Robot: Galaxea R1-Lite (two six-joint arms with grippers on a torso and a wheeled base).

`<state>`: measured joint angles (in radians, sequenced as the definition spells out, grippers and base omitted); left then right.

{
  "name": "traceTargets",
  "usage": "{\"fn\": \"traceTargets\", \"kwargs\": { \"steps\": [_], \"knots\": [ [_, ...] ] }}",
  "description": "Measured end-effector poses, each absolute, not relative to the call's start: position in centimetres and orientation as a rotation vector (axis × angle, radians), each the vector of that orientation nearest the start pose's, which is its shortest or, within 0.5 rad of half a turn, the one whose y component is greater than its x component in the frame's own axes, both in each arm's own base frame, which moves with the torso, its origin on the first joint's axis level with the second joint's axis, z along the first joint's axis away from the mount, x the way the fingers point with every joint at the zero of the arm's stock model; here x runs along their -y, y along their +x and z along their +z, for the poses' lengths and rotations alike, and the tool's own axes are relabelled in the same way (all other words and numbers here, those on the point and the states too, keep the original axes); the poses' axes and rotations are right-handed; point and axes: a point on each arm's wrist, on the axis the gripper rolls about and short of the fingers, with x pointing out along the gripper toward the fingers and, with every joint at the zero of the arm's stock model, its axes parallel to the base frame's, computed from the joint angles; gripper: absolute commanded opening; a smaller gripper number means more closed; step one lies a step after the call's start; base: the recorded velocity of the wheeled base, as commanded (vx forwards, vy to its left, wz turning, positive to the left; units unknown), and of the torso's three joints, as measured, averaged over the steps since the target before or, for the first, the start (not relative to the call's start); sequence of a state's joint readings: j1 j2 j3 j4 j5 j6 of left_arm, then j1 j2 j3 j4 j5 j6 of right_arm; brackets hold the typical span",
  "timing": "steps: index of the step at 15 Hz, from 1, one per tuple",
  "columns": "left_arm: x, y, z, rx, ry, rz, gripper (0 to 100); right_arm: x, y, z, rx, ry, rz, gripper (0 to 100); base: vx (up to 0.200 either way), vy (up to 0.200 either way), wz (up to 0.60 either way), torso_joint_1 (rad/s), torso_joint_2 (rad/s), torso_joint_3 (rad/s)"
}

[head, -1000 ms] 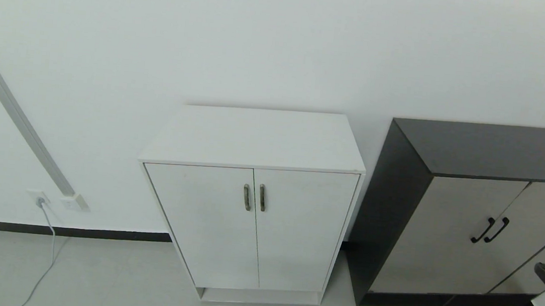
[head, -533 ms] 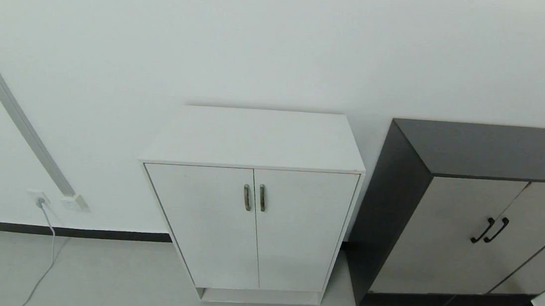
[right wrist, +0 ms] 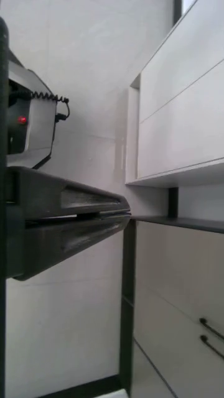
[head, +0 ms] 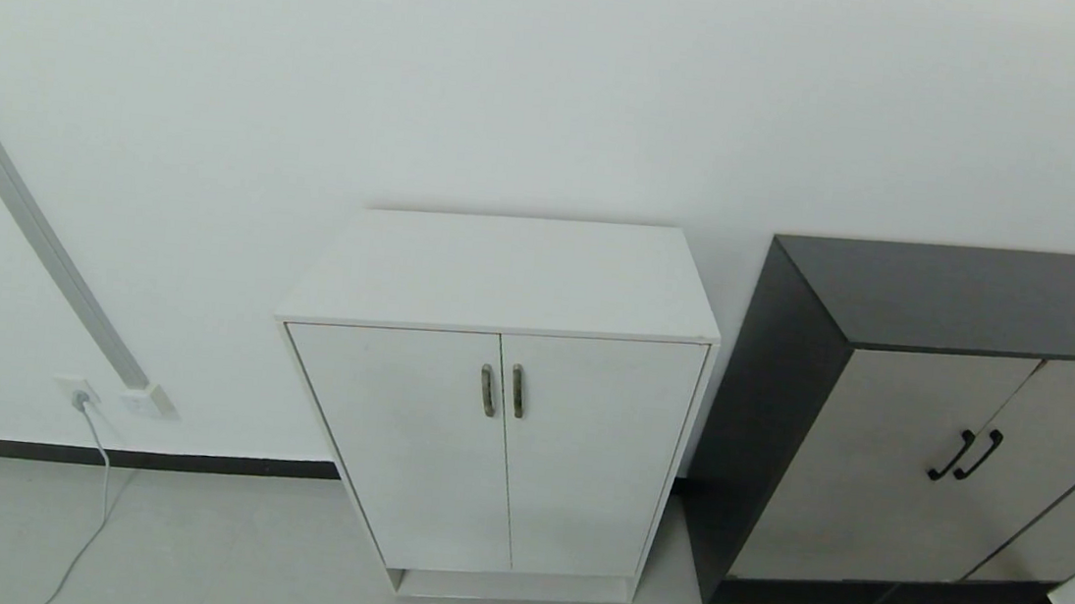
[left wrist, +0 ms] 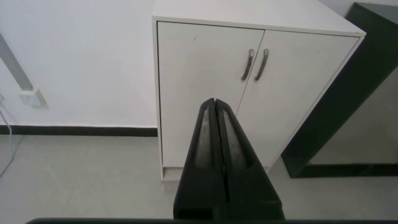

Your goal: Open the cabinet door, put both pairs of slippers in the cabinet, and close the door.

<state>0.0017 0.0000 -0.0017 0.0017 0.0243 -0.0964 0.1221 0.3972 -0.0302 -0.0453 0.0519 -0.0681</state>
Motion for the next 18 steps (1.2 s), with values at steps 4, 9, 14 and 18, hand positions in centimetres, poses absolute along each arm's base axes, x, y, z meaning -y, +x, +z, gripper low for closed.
{"fn": "traceTargets", "kwargs": {
  "steps": [4,9,14,18],
  "knots": [
    [0.0,-2.3,7.6,0.001,-0.096,0.026,0,-0.2,0.2,8.5,-0.284,-0.109,0.256,0,0.000,0.000,0.00,0.000,0.00,0.000],
    [0.0,-2.3,7.6,0.001,-0.096,0.024,0,-0.2,-0.4,7.9,-0.233,-0.129,0.342,0,0.000,0.000,0.00,0.000,0.00,0.000],
    [0.0,-2.3,7.6,0.001,-0.096,0.023,0,-0.1,-1.0,7.8,-0.166,-0.113,0.199,0,0.000,0.000,0.00,0.000,0.00,0.000],
    [0.0,-2.3,7.6,0.001,-0.095,0.024,0,-0.2,-1.7,7.7,-0.069,-0.111,0.115,0,0.000,0.000,0.00,0.000,0.00,0.000]
  ]
}}
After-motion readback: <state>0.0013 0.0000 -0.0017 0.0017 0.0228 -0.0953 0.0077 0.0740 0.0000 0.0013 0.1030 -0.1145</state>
